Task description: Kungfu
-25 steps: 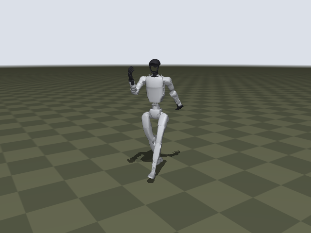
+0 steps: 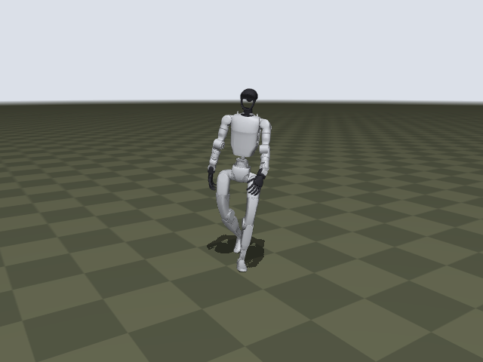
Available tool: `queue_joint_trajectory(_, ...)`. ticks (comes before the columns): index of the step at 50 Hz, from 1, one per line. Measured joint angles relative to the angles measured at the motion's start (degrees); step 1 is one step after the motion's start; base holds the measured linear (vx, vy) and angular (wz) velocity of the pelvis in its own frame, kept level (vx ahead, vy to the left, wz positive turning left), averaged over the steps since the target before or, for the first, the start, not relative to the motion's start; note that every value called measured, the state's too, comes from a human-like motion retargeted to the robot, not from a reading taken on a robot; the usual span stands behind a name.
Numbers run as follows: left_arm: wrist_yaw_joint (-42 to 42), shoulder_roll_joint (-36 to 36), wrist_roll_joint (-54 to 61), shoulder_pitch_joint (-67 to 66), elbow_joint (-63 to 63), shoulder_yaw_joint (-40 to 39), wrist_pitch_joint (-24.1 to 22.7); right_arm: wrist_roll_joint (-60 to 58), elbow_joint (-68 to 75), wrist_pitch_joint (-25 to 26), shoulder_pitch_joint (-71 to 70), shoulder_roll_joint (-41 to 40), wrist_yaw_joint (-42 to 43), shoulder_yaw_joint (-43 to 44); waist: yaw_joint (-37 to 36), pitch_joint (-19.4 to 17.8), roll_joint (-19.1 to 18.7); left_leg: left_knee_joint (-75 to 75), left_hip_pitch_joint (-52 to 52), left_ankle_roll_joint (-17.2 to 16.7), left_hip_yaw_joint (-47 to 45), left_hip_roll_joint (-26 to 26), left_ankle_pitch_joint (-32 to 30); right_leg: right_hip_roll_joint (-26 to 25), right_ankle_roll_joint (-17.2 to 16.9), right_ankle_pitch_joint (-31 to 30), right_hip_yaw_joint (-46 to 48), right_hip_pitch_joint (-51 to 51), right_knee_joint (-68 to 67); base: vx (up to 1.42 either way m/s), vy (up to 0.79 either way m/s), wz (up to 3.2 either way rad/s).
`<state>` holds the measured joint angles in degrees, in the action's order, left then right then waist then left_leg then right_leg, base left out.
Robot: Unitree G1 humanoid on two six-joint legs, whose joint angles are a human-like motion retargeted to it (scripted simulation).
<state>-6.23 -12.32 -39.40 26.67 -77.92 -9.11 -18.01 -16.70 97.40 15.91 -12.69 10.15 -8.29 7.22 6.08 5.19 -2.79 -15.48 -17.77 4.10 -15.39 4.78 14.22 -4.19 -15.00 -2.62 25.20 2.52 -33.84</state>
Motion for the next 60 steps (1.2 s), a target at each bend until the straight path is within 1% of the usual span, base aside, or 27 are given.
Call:
queue_joint_trajectory(2, 1.1, 1.8, -3.6, 7.4, 8.5, 3.5, -5.1, -4.6, 0.0, 0.6, 9.8, 0.2, 0.6, 1.0, 3.4, -1.9, 0.0, 2.8, 5.5, 1.0, 2.9, -3.4, 0.9, 3.2, 0.7, 4.8, -1.7, -2.8, -0.3, 0.77, -0.13, 1.76)
queue_joint_trajectory(5, 5.5, -1.3, -3.7, 16.4, 24.9, 11.5, -11.7, -7.5, 0.0, -2.0, 22.1, 0.6, 0.3, 0.9, 8.8, -4.4, -1.2, 5.1, 11.5, 1.1, 5.9, -4.7, 2.8, 6.2, 4.8, 8.7, -6.1, -9.0, 2.1, 0.55, -0.24, 0.96)
queue_joint_trajectory(8, 9.9, -10.3, -0.8, 22.8, 42.2, 15.7, -15.7, -10.4, -1.7, -5.3, 33.9, 1.7, -1.3, 2.4, 15.6, -5.7, -2.5, 5.9, 15.9, 0.6, 7.2, -4.8, 5.3, 8.3, 10.4, 8.4, -11.8, -15.6, 6.6, 0.6, -0.35, 0.44)
queue_joint_trajectory(12, 19.0, -25.1, 3.1, 30.5, 57.5, 15.6, -19.0, -12.4, -1.2, -6.8, 44.6, 4.8, -3.4, 6.2, 26.5, -8.4, -3.2, 6.5, 21.9, -0.4, 8.1, -4.7, 8.9, 10.0, 18.3, 4.9, -19.5, -21.8, 15.7, 0.53, -0.39, 0.25)
queue_joint_trajectory(14, 24.1, -30.8, 3.5, 33.5, 61.8, 15.3, -19.5, -10.6, 0.0, -5.5, 48.3, 6.5, -3.5, 9.1, 31.4, -9.8, -3.4, 6.3, 24.7, -0.9, 8.7, -4.5, 10.7, 10.6, 21.2, 4.1, -22.0, -23.3, 21.4, 0.46, -0.32, 0.31)
queue_joint_trajectory(18, 29.1, -36.0, 0.8, 38.2, 65.7, 14.2, -20.5, -2.8, 0.0, 0.8, 54.8, 6.8, -2.9, 18.3, 36.7, -10.8, -4.0, 5.3, 28.9, -2.0, 9.1, -3.4, 14.9, 12.1, 23.4, 5.5, -23.2, -24.7, 31.5, 0.61, -0.56, 0.18)
queue_joint_trajectory(21, 30.9, -36.2, -1.8, 40.5, 65.8, 14.0, -19.7, 6.3, 0.0, 1.4, 57.2, 5.2, -2.2, 24.2, 38.0, -9.7, -3.9, 4.1, 31.1, -3.1, 9.5, -3.3, 17.9, 12.3, 22.1, 9.7, -24.8, -25.6, 28.8, 0.62, -0.64, 0.23)
queue_joint_trajectory(22, 31.4, -35.9, -2.6, 41.1, 65.6, 14.0, -19.5, 9.0, 0.0, 1.1, 57.4, 4.3, -1.9, 25.9, 38.2, -9.0, -3.6, 3.6, 31.8, -3.5, 9.8, -3.4, 18.7, 12.6, 20.7, 11.1, -24.5, -25.6, 26.7, 0.64, -0.75, 0.58)
queue_joint_trajectory(23, 31.8, -35.6, -3.3, 41.7, 65.5, 14.1, -19.5, 10.6, 0.0, 0.8, 57.2, 3.4, -1.7, 27.3, 38.8, -8.2, -3.1, 3.1, 32.5, -3.9, 10.7, -3.8, 19.5, 13.5, 17.7, 11.5, -22.9, -25.0, 25.5, 0.56, -0.72, 1.0)
queue_joint_trajectory(24, 32.5, -35.2, -4.2, 42.2, 65.3, 14.2, -19.5, 11.0, 0.0, 0.6, 56.7, 2.5, -1.4, 28.6, 39.7, -7.1, -2.6, 2.7, 32.8, -4.0, 12.0, -4.2, 19.9, 14.6, 14.5, 8.3, -21.6, -24.7, 25.0, 0.53, -0.75, 1.4)
queue_joint_trajectory(25, 33.4, -34.8, -5.2, 42.5, 65.2, 14.3, -19.5, 10.6, 0.0, 0.3, 56.1, 1.7, -1.2, 29.8, 40.8, -5.9, -2.3, 2.3, 33.0, -4.0, 13.6, -4.7, 20.3, 15.9, 11.3, 3.2, -20.4, -24.6, 24.9, 0.62, -0.89, 1.31)
queue_joint_trajectory(27, 36.3, -33.1, -7.5, 41.9, 65.3, 14.8, -18.5, 9.4, 0.0, 0.7, 53.7, 1.2, -0.9, 29.7, 40.3, -3.3, -3.8, 2.1, 31.8, -4.2, 14.2, -3.5, 19.7, 16.6, 8.2, -1.2, -21.0, -29.1, 19.2, 0.66, -0.87, 0.9)
queue_joint_trajectory(28, 37.8, -32.2, -8.8, 41.7, 65.3, 14.9, -18.1, 9.3, 0.0, 0.8, 51.5, 1.5, -0.4, 29.0, 40.0, -3.0, -5.0, 2.0, 31.0, -4.5, 14.3, -2.3, 19.0, 15.7, 8.5, -0.4, -21.3, -31.0, 16.4, 0.57, -0.58, 0.82)
queue_joint_trajectory(30, 40.1, -30.8, -10.7, 41.6, 64.6, 14.0, -17.6, 9.2, -0.2, -1.8, 45.7, 3.1, 1.0, 27.6, 40.7, -4.3, -6.4, 2.6, 30.9, -5.5, 15.1, -0.1, 16.7, 15.7, 11.3, 2.4, -17.1, -31.9, 11.1, 0.49, -0.33, 1.09)
queue_joint_trajectory(33, 41.7, -30.1, -12.2, 40.8, 63.1, 12.3, -16.4, 9.5, -13.8, -6.7, 41.1, 3.6, 0.2, 25.5, 42.4, -6.5, -8.1, 2.5, 28.8, -7.3, 19.0, 2.6, 12.8, 17.6, 14.1, 6.9, -11.2, -32.2, 4.9, 0.41, -0.32, 1.5)
queue_joint_trajectory(35, 42.2, -29.8, -12.7, 40.4, 62.5, 12.2, -15.7, 12.6, -22.9, -11.2, 38.7, 5.3, -3.4, 23.0, 41.5, -7.6, -8.6, 2.1, 27.1, -8.3, 21.6, 4.1, 10.8, 17.1, 14.9, 9.0, -10.6, -32.7, 2.6, 0.19, -0.27, 1.43)
queue_joint_trajectory(37, 42.4, -28.2, -13.8, 39.8, 62.1, 12.3, -14.5, 19.2, -31.0, -12.9, 36.6, 9.3, -8.7, 21.0, 38.4, -7.8, -8.5, 2.3, 25.4, -9.1, 23.6, 4.9, 9.0, 17.8, 15.6, 11.3, -9.3, -33.0, 0.5, 0.22, -0.32, 1.34)
queue_joint_trajectory(40, 41.3, -24.5, -13.7, 37.4, 61.0, 12.4, -12.4, 30.6, -39.2, -14.7, 32.6, 18.2, -15.5, 19.8, 33.8, -7.9, -8.1, 3.1, 22.1, -10.5, 25.0, 6.5, 6.7, 20.0, 16.2, 14.9, -6.4, -33.5, -2.7, 0.1, -0.25, 1.59)
queue_joint_trajectory(42, 39.1, -21.8, -10.4, 34.2, 60.1, 12.5, -11.6, 38.9, -41.4, -14.9, 28.6, 25.7, -16.9, 18.4, 31.6, -8.6, -7.9, 3.3, 19.6, -12.1, 26.6, 7.7, 5.9, 21.2, 15.8, 16.7, -4.4, -33.5, -4.7, -0.04, -0.22, 1.71)
queue_joint_trajectory(45, 33.8, -16.3, -3.4, 28.2, 58.4, 12.9, -11.1, 51.8, -43.2, -15.3, 20.8, 37.5, -17.6, 12.0, 27.5, -9.7, -7.6, 3.6, 15.7, -16.0, 27.6, 9.8, 5.1, 22.2, 15.3, 19.5, -2.3, -34.3, -7.8, -0.14, -0.24, 1.49)
queue_joint_trajectory(47, 29.7, -12.5, -0.4, 23.5, 57.2, 13.3, -11.6, 56.4, -45.8, -13.3, 15.6, 43.9, -21.4, 8.3, 25.2, -11.1, -7.1, 3.4, 12.3, -18.6, 27.6, 11.1, 4.7, 23.7, 14.9, 21.1, -0.6, -35.1, -10.1, -0.25, -0.24, 1.52)
queue_joint_trajectory(50, 27.7, -5.7, 0.5, 17.0, 54.8, 14.3, -12.5, 59.2, -51.5, -10.3, 6.7, 49.3, -26.5, 3.6, 21.4, -12.8, -5.3, 2.2, 6.6, -19.1, 28.8, 7.3, 3.9, 30.2, 11.9, 22.9, -0.5, -37.1, -13.8, -0.37, -0.03, 1.86)
queue_joint_trajectory(53, 32.7, 1.4, -1.9, 9.4, 49.4, 16.7, -11.2, 57.5, -56.4, -9.4, -4.3, 46.1, -30.2, -1.8, 18.1, -14.9, -6.2, 2.3, 0.3, -19.1, 26.7, 5.3, 2.8, 34.7, 9.8, 24.6, 1.8, -39.3, -16.8, -0.4, 0.02, 1.84)
queue_joint_trajectory(55, 36.6, 5.5, -4.5, 3.4, 43.8, 17.7, -10.7, 57.6, -56.9, -9.6, -12.4, 39.4, -33.3, -7.9, 16.1, -16.2, -7.3, 4.1, -3.6, -19.1, 20.5, 6.3, 2.1, 36.9, 9.2, 25.3, 4.0, -41.4, -19.0, -0.5, 0.01, 1.65)
queue_joint_trajectory(56, 37.9, 7.7, -6.2, 0.3, 40.2, 17.9, -10.4, 58.5, -55.7, -8.7, -15.4, 35.0, -35.9, -11.5, 15.6, -16.5, -8.1, 5.8, -5.2, -19.1, 15.4, 8.2, 1.5, 38.1, 9.4, 26.0, 5.7, -42.3, -20.4, -0.46, -0.09, 1.74)
queue_joint_trajectory(58, 41.3, 10.8, -8.6, -5.3, 32.7, 18.2, -7.8, 57.9, -51.8, -5.1, -19.4, 26.0, -44.7, -16.7, 14.5, -16.9, -10.1, 8.9, -7.8, -19.1, 8.5, 10.8, 0.0, 39.9, 9.7, 27.4, 8.8, -43.5, -22.9, -0.36, -0.11, 1.56)
queue_joint_trajectory(60, 45.0, 13.1, -11.0, -10.3, 25.4, 16.8, -4.4, 52.0, -43.6, -2.4, -21.1, 16.5, -57.0, -20.8, 12.2, -17.2, -11.9, 9.6, -10.1, -19.1, 7.9, 12.4, -1.7, 40.3, 9.5, 28.8, 10.6, -44.1, -24.8, -0.17, -0.14, 0.97)
